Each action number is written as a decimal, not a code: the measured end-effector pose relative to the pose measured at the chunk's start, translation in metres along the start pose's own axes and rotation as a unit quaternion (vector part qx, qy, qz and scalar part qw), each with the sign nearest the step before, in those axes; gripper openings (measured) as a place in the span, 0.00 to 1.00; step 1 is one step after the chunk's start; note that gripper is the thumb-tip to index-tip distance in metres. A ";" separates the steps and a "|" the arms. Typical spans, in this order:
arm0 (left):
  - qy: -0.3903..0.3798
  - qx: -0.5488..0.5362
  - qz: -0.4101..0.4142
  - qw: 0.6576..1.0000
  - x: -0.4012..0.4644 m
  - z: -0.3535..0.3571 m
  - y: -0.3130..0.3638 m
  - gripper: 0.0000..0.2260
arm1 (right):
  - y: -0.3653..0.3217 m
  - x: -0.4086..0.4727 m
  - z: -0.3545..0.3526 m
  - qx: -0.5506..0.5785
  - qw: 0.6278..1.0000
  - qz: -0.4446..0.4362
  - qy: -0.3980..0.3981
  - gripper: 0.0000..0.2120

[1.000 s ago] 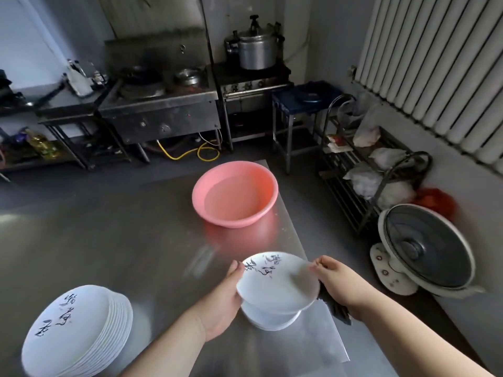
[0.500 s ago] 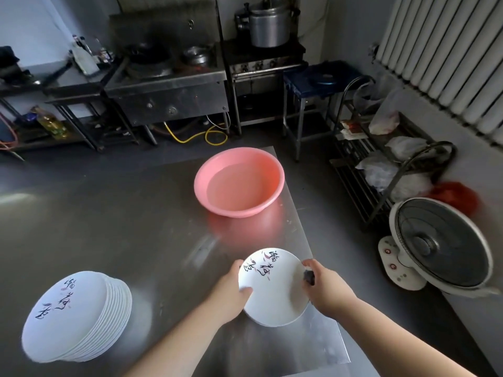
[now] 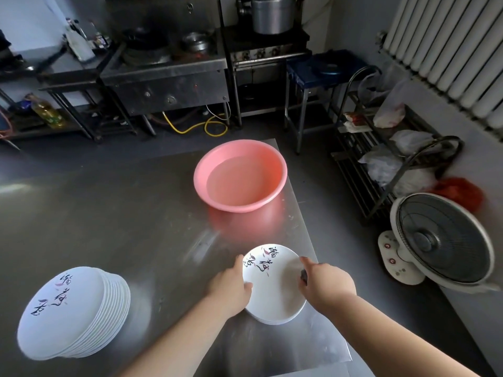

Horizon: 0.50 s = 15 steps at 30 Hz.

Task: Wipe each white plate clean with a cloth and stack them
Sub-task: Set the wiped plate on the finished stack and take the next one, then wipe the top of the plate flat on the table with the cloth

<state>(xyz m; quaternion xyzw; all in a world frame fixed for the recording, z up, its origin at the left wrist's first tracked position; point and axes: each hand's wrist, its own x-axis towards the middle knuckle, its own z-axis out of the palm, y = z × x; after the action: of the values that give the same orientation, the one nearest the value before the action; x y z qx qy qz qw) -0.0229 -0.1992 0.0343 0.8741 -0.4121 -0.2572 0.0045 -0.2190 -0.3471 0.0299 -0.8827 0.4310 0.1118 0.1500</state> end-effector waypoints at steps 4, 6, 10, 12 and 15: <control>-0.002 0.003 0.013 1.000 0.001 0.004 -0.007 0.28 | -0.003 -0.002 -0.020 -0.038 0.999 0.000 -0.014 0.10; 0.004 0.007 0.021 1.000 0.000 0.003 -0.013 0.32 | -0.008 -0.005 -0.032 -0.040 0.999 -0.003 -0.004 0.16; 0.034 0.000 0.027 0.999 -0.007 -0.017 -0.039 0.35 | -0.039 -0.009 -0.045 -0.032 0.998 -0.040 0.037 0.25; 0.056 -0.011 0.028 0.998 -0.016 -0.034 -0.064 0.31 | -0.066 -0.009 -0.044 -0.018 0.996 -0.059 0.061 0.30; 0.094 -0.019 0.015 0.995 -0.034 -0.062 -0.120 0.24 | -0.118 -0.007 -0.036 0.024 0.992 -0.099 0.072 0.36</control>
<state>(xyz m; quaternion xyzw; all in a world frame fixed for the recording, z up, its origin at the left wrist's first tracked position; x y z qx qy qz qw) 0.0731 -0.1082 0.0769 0.8876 -0.4182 -0.1820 0.0636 -0.1270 -0.2861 0.0858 -0.9230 0.3536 0.0222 0.1500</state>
